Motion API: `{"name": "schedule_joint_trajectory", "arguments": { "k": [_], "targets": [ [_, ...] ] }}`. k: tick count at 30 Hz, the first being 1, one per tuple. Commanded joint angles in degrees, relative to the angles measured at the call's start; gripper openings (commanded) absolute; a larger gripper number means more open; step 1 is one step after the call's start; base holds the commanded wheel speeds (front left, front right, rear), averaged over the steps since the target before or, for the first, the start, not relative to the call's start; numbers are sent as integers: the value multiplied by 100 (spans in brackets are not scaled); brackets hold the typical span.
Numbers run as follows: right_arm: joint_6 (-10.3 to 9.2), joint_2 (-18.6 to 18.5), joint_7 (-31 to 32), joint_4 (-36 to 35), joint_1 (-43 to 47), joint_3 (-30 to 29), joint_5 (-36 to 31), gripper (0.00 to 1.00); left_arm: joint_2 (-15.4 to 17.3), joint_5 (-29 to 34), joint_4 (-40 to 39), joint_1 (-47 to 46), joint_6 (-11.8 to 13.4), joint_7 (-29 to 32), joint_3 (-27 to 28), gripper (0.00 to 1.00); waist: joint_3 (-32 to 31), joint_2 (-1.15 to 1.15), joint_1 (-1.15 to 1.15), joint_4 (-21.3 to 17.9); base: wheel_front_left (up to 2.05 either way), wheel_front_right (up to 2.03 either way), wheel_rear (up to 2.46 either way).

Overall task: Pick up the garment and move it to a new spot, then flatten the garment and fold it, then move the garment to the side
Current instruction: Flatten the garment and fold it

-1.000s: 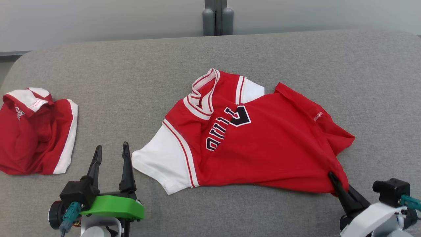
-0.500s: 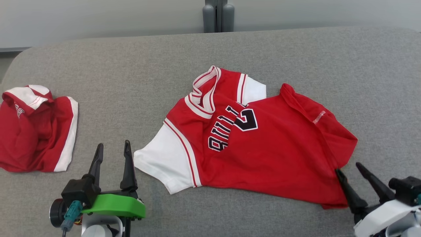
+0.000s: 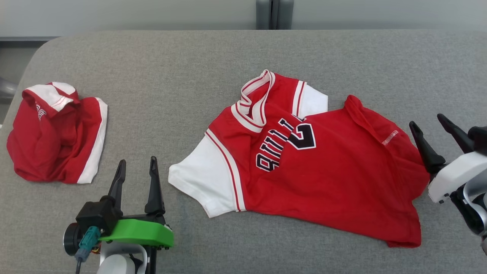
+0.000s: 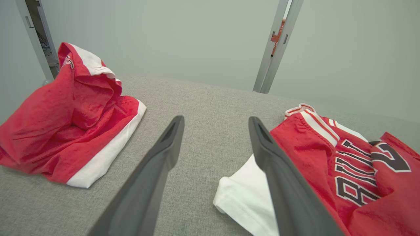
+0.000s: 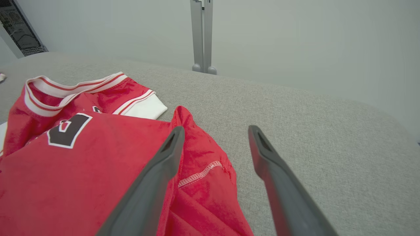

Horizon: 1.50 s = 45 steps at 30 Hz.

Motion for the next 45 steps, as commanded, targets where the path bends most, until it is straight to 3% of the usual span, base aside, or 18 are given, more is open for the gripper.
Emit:
{"name": "schedule_joint_trajectory", "arguments": {
  "k": [1, 14, 15, 16, 17, 25, 30, 31, 32, 38, 45],
  "targets": [
    [-8, -40, 86, 206, -173, 40, -55, 100, 14, -26, -2, -98, 22, -4, -21, 100, 98, 0, 0, 115, 0, 0, 0],
    [-8, 6, 385, 2107, -1064, 855, 133, 100, 13, -113, -80, -233, 98, -4, -185, 100, 436, 0, 0, 468, 0, 0, 0],
    [-8, 12, 420, 2197, -1103, 919, 175, 96, 13, -118, -79, -242, 100, -4, -193, 100, 448, 0, 0, 480, 0, 0, 0],
    [-8, 3, 438, 2296, -1175, 987, 233, 24, 13, -121, -78, -255, 101, -4, -205, 100, 463, 0, 0, 496, 0, 0, 0],
    [-8, -2, 441, 2352, -1229, 1052, 274, 0, 14, -122, -77, -268, 110, -4, -216, 100, 471, 0, 0, 507, 0, 0, 0],
    [-8, -272, 65, 2827, -2192, 1046, 371, 0, 14, -162, -85, -332, 131, -4, -257, 100, 522, 0, 0, 592, 0, 0, 0],
    [-8, -220, -147, 3312, -2797, 965, 201, 0, 13, -197, -108, -369, 166, -4, -297, 100, 579, 0, 0, 628, 0, 0, 0],
    [-8, -177, -191, 3392, -2901, 969, 183, 27, 14, -204, -114, -370, 177, -4, -308, 100, 589, 0, 0, 630, 0, 0, 0],
    [-8, -151, -219, 3453, -2951, 988, 164, 100, 14, -214, -115, -368, 186, -4, -311, 100, 592, 0, 0, 627, 0, 0, 0],
    [-8, -3, -607, 3642, -2943, 1096, 267, 100, 14, -172, -90, -284, 217, -4, -257, 100, 498, 0, 0, 495, 0, 0, 0],
    [-8, -35, -954, 3149, -2308, 1024, 497, 100, 15, -32, -68, -161, 146, -4, -38, 100, 243, 0, 0, 156, 0, 0, 0]
  ]
}}
